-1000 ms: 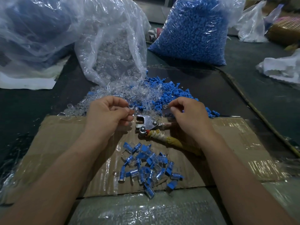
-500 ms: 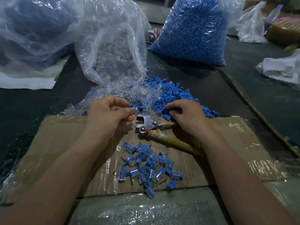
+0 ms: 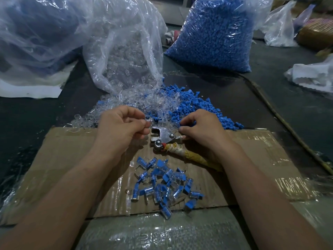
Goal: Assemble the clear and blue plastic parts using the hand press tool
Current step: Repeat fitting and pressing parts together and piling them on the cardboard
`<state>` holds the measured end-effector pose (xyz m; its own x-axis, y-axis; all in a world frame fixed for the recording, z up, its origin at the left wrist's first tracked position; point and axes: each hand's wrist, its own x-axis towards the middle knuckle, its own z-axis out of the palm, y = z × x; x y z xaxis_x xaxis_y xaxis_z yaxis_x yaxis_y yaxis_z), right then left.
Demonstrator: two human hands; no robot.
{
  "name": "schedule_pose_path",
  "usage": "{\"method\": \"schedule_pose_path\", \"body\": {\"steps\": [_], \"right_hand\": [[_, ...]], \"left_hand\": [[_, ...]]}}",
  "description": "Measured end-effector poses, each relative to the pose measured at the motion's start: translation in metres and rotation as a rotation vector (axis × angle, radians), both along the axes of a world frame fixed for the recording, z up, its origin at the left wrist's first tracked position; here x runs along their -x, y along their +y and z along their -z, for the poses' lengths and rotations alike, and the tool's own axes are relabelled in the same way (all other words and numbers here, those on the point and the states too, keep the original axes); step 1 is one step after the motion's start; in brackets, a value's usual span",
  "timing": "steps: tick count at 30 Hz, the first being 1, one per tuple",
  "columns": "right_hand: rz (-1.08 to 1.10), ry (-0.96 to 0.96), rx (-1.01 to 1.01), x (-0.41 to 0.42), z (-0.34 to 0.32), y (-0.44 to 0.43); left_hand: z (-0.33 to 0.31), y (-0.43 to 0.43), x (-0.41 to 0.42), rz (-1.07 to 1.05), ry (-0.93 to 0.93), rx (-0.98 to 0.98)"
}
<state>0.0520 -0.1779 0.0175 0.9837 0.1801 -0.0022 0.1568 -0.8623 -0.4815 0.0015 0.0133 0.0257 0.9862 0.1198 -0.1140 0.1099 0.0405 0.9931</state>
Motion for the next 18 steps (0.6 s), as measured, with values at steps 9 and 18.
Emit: {"method": "schedule_pose_path", "body": {"steps": [9, 18], "right_hand": [[-0.04, -0.1, -0.007, 0.004, 0.0, -0.001], [-0.075, -0.163, -0.451, 0.03, -0.017, 0.014]], "left_hand": [[0.001, 0.0, 0.002, 0.0, 0.007, 0.047], [-0.004, -0.002, 0.003, 0.02, -0.001, -0.011]]}}
